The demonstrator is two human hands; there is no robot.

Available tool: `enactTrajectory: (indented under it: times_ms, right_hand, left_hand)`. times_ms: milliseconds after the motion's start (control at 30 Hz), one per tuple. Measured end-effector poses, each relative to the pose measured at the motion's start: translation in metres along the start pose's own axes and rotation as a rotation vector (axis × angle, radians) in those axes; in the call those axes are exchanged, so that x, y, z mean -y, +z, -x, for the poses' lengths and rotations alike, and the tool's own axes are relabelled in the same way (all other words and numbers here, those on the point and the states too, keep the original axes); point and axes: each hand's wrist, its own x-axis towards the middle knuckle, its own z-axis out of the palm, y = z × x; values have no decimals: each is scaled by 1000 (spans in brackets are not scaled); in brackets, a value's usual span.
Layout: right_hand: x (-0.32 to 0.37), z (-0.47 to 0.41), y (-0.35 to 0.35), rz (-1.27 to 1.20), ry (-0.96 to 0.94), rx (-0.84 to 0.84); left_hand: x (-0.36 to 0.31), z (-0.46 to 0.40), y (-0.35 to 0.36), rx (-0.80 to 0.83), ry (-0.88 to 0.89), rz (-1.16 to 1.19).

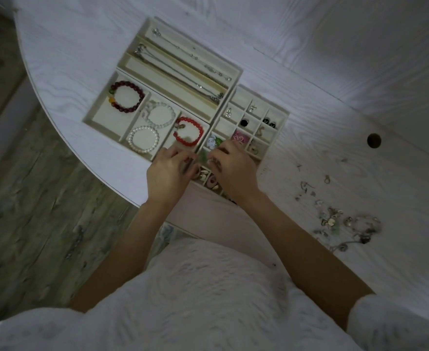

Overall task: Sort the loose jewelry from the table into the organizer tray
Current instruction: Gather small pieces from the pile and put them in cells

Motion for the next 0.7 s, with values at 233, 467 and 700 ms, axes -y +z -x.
enactTrajectory:
  times_ms: [233, 467, 700]
  right_hand:
    - [-2, -4, 1, 81, -7, -10]
    - [-1, -3, 1, -7, 84, 31]
    - [-2, -4, 3, 35, 130, 132]
  left_hand:
    - [-5, -7, 2, 10, 52, -55]
    - [-5, -5, 4, 54, 172, -115]
    - [10, 4, 0, -29, 133, -55]
